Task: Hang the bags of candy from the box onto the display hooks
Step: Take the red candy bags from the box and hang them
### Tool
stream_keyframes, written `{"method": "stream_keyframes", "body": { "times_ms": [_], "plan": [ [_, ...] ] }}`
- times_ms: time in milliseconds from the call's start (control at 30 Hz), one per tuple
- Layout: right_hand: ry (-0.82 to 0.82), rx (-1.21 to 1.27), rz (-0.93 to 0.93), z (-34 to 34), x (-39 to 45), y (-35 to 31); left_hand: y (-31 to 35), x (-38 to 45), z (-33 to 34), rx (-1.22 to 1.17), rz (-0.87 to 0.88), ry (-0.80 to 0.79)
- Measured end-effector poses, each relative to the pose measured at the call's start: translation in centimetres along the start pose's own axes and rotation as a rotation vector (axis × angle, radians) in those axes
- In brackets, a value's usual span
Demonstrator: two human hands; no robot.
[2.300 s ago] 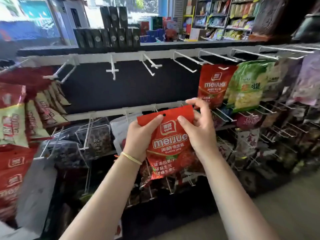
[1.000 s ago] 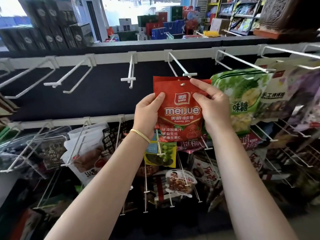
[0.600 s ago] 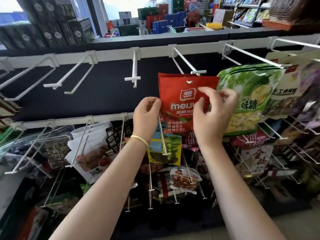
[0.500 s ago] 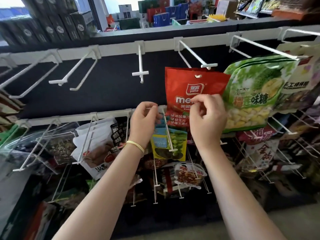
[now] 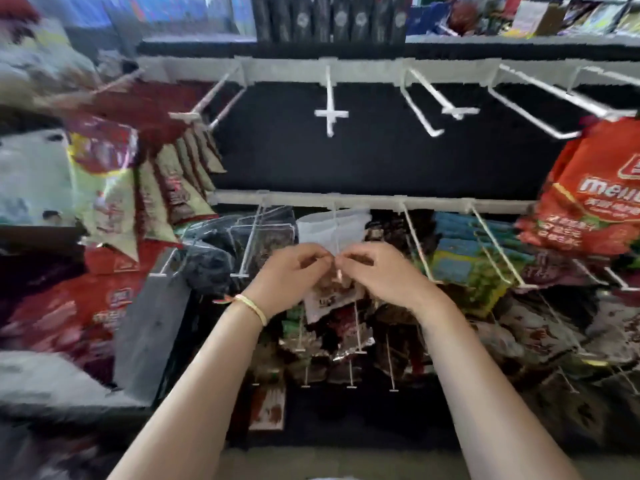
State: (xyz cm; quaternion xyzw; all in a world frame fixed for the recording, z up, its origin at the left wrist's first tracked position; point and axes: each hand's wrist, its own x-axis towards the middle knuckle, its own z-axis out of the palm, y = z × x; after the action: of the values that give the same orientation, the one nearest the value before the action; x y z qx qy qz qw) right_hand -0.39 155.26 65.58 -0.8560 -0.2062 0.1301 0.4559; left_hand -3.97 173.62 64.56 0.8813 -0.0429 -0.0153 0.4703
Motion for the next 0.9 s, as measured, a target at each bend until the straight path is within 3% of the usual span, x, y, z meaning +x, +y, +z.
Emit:
{"method": "stream_keyframes", "body": {
  "times_ms": [267,367,467,567,667,767,900],
  "plan": [
    [-0.218,0.073,0.028,18.5,5.0,-11.5,-11.3,-9.9,-17.3,0.003,-0.119,-0.029],
    [-0.184,0.100,0.026,22.3,6.3,-14.2,-13.8,-11.1,-21.4,-0.022,-0.093,0.048],
    [-0.106,0.081,0.042,24.3,7.1,-15.1,-16.1,-10.9,-23.8,0.069,-0.055,0.197],
    [-0.104,-0.026,0.013,27.6,7.7,-16.6,-19.8,-10.6,-26.5,0.405,-0.147,0.330],
    [-0.180,-0.059,0.009,31.0,8.6,-17.6,-23.2,-11.0,-28.0,0.704,-0.270,0.293],
    [-0.191,-0.110,0.008,33.5,10.9,-18.3,-25.5,-11.4,-28.5,0.729,-0.326,0.218],
    [-0.228,-0.300,0.116,35.3,15.8,-18.7,-26.1,-10.5,-28.6,0.603,-0.257,0.301]
  ]
}}
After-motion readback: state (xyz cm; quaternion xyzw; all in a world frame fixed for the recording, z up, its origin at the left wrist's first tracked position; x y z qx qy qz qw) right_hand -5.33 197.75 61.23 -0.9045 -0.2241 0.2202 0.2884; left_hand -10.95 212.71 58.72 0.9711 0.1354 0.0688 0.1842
